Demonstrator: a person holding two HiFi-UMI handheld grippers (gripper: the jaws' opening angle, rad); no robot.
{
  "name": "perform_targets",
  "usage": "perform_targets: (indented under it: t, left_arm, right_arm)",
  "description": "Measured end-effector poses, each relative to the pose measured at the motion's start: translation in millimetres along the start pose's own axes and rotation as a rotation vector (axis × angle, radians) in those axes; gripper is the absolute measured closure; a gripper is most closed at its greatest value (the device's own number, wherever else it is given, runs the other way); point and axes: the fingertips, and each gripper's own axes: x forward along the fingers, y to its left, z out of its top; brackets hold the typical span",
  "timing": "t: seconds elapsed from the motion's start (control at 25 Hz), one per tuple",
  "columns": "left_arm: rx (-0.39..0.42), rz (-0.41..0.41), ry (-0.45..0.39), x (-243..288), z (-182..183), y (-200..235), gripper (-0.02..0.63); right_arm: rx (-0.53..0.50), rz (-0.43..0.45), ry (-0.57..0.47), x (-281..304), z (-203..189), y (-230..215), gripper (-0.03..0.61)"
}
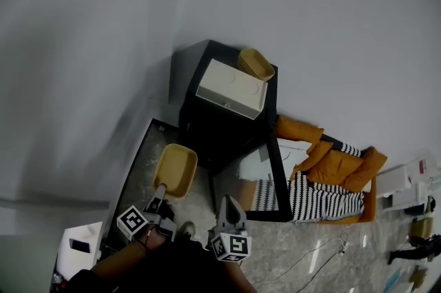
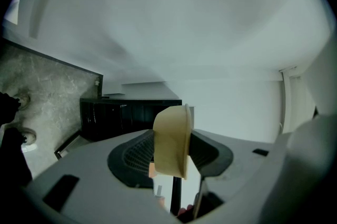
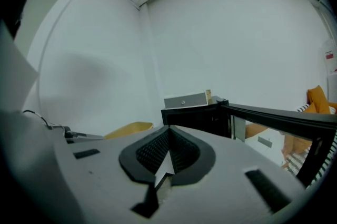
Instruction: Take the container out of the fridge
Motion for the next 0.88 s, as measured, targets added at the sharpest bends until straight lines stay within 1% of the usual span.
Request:
perform_targets:
  t: [0.16,0.48,0.88]
  left_arm:
    - [-0.014,0.006,-0.004,-1.3,1.0,2.3,0.426]
    - [-0.006,0.004,-0.005,-1.2,0.4,2.6,0.426]
    - [-0.019,0.007,-0.007,-1.3,-2.4,2.9,0.428]
  right_arm:
    - [-0.004,0.006,-0.003,-0.3,-2.2,2.6,0.578]
    - [0.002,0.011,-0.001,-1.4,-2.9,2.4,0.578]
    - [0.005,0.007,-0.002,-3.4,-2.0,0.0,0.578]
